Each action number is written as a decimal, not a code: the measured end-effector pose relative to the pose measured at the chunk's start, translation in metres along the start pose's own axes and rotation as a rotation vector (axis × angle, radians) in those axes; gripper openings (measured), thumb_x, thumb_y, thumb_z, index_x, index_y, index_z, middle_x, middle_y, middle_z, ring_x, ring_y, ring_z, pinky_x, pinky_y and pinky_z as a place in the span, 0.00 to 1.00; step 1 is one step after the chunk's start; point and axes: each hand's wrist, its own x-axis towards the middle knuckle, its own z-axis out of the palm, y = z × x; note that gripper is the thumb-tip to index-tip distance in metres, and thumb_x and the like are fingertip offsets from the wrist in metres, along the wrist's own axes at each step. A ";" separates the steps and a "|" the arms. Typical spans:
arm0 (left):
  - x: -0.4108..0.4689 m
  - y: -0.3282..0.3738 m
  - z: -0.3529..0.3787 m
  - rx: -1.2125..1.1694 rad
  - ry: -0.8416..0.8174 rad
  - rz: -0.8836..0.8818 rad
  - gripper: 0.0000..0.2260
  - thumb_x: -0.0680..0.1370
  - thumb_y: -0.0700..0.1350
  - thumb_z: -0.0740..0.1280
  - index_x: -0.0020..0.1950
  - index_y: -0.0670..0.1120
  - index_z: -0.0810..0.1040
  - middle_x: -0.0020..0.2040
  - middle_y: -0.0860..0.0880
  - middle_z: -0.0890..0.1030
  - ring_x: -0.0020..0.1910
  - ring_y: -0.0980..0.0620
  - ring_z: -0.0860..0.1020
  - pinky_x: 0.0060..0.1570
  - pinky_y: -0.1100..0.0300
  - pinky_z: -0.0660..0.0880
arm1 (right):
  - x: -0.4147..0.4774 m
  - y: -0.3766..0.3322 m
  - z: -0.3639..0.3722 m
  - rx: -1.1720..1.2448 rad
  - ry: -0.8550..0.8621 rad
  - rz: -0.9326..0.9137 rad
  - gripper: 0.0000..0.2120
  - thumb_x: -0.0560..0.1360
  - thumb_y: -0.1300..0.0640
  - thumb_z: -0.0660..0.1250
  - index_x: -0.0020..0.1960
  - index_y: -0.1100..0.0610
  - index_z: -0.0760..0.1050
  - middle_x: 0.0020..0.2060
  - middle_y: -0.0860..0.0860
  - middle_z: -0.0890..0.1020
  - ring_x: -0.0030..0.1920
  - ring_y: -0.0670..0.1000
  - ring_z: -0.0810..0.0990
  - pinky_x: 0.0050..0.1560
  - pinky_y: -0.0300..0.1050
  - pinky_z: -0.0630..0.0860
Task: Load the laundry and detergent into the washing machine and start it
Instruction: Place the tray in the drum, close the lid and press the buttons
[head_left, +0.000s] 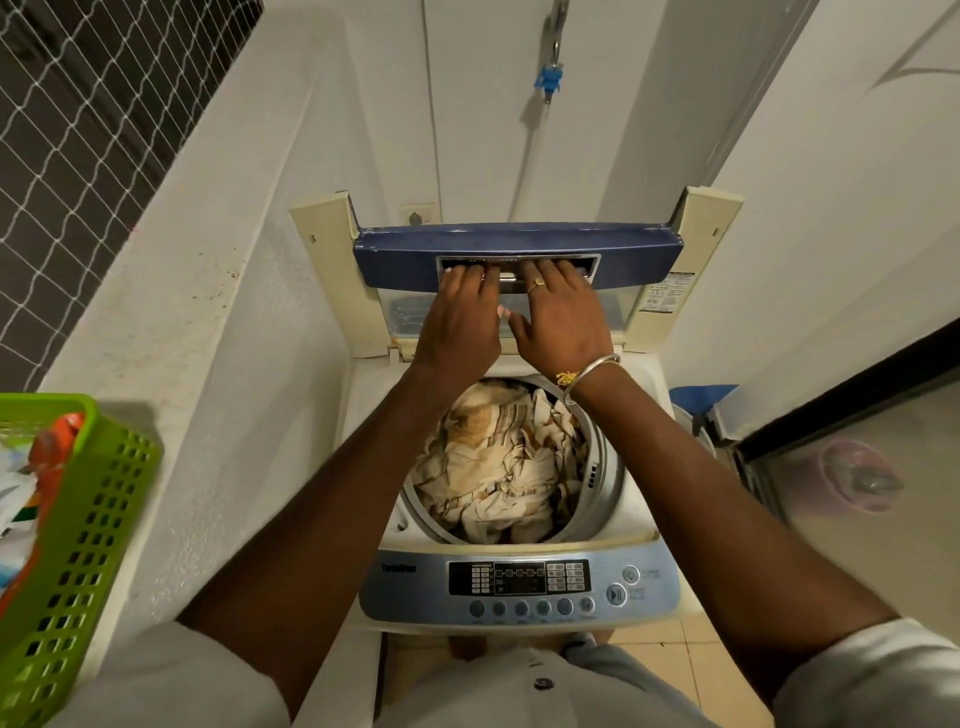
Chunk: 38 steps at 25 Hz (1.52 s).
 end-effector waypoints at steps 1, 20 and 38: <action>0.000 -0.001 0.000 0.019 -0.030 -0.010 0.24 0.77 0.45 0.69 0.71 0.41 0.69 0.67 0.42 0.75 0.68 0.43 0.71 0.70 0.49 0.67 | 0.000 0.001 0.006 -0.022 -0.054 0.008 0.30 0.76 0.42 0.65 0.72 0.57 0.67 0.67 0.56 0.74 0.69 0.58 0.70 0.71 0.57 0.66; -0.025 0.010 -0.021 0.052 -0.034 -0.039 0.15 0.78 0.48 0.65 0.63 0.45 0.77 0.58 0.46 0.80 0.56 0.47 0.78 0.57 0.54 0.75 | -0.020 -0.008 -0.019 -0.014 -0.224 0.054 0.26 0.75 0.41 0.67 0.69 0.54 0.72 0.62 0.55 0.79 0.63 0.59 0.74 0.65 0.54 0.71; -0.119 0.071 -0.072 0.085 -0.160 -0.207 0.16 0.82 0.51 0.56 0.48 0.46 0.81 0.44 0.47 0.82 0.42 0.48 0.79 0.39 0.55 0.68 | -0.136 -0.015 -0.055 0.191 -0.202 -0.107 0.23 0.76 0.38 0.64 0.51 0.59 0.78 0.43 0.56 0.81 0.44 0.57 0.79 0.44 0.46 0.65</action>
